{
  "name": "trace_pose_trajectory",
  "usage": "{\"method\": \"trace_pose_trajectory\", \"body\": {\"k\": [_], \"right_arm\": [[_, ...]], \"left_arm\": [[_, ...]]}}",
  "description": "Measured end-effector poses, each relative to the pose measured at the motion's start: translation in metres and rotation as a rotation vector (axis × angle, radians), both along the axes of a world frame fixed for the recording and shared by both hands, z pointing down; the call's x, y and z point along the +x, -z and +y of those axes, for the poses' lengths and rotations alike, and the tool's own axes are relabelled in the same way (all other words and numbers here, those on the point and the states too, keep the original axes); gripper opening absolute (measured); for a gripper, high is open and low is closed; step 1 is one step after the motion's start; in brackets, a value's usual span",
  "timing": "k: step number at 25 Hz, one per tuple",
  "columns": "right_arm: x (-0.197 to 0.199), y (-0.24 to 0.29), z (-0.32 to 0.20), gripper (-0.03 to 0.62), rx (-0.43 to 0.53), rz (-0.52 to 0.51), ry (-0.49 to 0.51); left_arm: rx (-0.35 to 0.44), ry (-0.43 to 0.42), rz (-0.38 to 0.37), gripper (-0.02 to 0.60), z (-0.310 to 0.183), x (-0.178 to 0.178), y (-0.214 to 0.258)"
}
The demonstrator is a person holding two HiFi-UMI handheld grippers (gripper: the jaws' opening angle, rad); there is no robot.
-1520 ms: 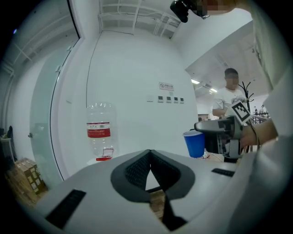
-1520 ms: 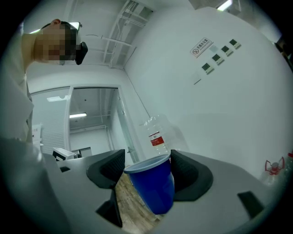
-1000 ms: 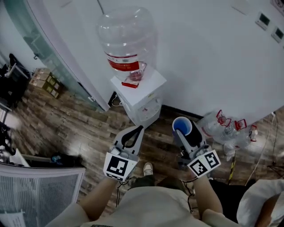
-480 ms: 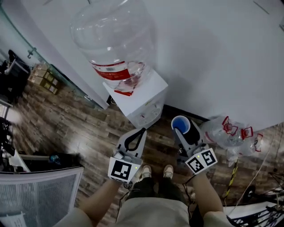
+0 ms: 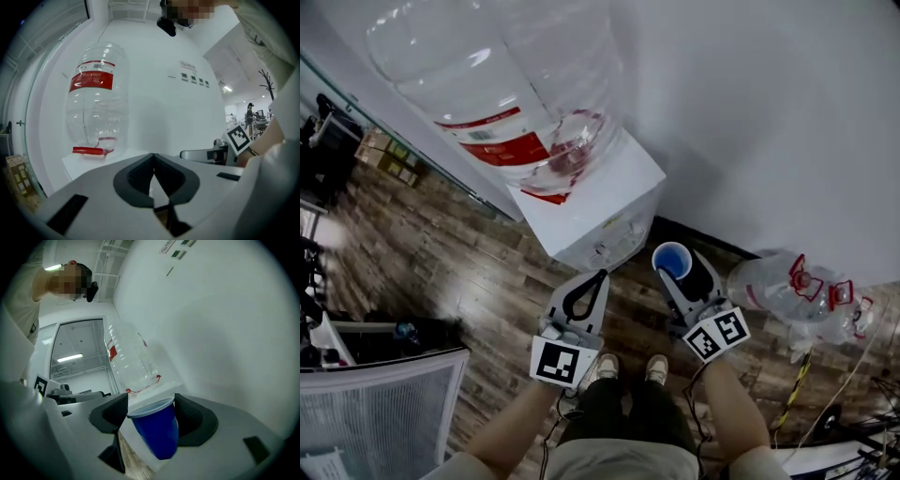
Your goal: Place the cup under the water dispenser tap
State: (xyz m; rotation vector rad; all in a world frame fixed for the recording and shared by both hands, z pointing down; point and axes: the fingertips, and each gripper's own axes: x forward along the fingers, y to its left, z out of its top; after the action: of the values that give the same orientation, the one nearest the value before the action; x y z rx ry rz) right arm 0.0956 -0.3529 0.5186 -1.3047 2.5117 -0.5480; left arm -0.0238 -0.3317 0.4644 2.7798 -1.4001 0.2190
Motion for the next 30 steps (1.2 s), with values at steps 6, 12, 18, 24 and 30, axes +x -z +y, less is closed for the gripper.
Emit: {"method": "trace_pose_trajectory", "body": {"k": [6, 12, 18, 24, 30], "right_arm": [[-0.013, -0.078, -0.021, 0.314, -0.044, 0.026, 0.038], [-0.029, -0.153, -0.045, 0.314, -0.099, 0.046, 0.068], [-0.043, -0.225, -0.078, 0.314, -0.117, 0.081, 0.108], [-0.051, -0.277, -0.103, 0.314, -0.103, 0.079, 0.118], [-0.052, -0.294, -0.131, 0.313, -0.081, 0.012, 0.087]], "left_arm": [[-0.037, 0.04, 0.012, 0.005, -0.01, -0.001, -0.059], [-0.036, 0.065, 0.009, 0.005, -0.02, 0.0, -0.112], [-0.039, 0.104, 0.018, 0.005, -0.034, -0.008, -0.163], [-0.045, 0.114, 0.041, 0.005, -0.04, -0.007, -0.202], [-0.045, 0.129, 0.05, 0.005, -0.044, -0.007, -0.224]]}}
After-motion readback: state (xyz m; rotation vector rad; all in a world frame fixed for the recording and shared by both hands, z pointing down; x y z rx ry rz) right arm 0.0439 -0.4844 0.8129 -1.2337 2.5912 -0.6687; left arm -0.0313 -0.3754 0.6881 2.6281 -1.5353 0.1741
